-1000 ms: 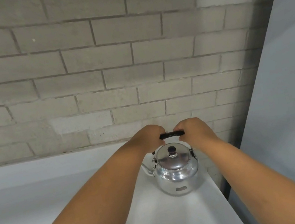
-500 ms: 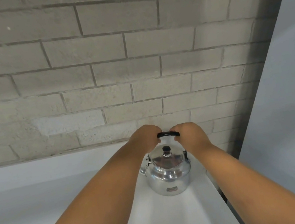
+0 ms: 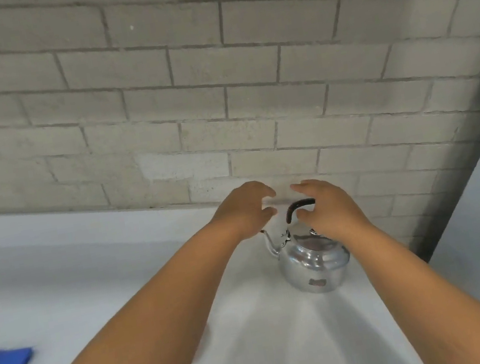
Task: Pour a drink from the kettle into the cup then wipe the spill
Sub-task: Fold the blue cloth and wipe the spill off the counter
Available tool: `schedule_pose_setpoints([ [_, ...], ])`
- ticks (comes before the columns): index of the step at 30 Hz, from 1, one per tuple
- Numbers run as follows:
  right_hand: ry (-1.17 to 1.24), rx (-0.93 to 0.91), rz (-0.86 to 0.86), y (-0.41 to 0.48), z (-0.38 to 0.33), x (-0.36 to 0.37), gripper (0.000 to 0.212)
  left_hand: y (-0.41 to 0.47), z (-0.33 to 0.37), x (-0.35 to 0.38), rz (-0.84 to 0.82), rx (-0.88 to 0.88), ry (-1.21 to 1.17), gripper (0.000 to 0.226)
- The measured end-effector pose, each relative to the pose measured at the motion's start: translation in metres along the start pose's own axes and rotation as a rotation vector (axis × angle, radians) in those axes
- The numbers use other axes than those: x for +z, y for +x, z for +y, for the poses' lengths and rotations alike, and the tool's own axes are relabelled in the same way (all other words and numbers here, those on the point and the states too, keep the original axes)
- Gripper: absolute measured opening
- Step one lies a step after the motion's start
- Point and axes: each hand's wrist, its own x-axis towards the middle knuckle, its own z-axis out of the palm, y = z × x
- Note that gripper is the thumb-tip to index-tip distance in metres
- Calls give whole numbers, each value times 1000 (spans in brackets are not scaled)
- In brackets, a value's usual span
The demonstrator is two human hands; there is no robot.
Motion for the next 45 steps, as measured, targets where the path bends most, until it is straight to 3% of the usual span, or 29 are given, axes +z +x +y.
schedule_pose_setpoints([
  [5, -9, -222, -84, -17, -92, 42, 38, -112, -46, -44, 213, -200, -32, 30],
  [15, 90, -574, -410, -90, -287, 175, 21, -352, -178, -76, 569, -920, -93, 22],
  [20, 63, -523, -551, -108, -349, 243, 27, -402, -227, -80, 571, -1149, -20, 32],
  [23, 25, -403, -636, -108, -366, 287, 41, -413, -249, -81, 391, -1229, 54, 47],
  [28, -148, -136, -729, -105, -374, 343, 64, -410, -275, -86, 177, -1153, 140, 55],
  [32, -201, -2, -658, -100, -381, 365, 49, -403, -296, -96, 73, -1080, 23, 42],
  [38, -168, 1, -629, -99, -386, 362, 15, -403, -315, -104, 24, -955, -98, 21],
  [42, 268, -38, -473, -122, -382, 327, 7, -404, -315, -111, 46, -799, -264, 3],
  [45, 540, -26, -333, -153, -371, 287, 7, -401, -302, -118, 33, -686, -485, 12],
])
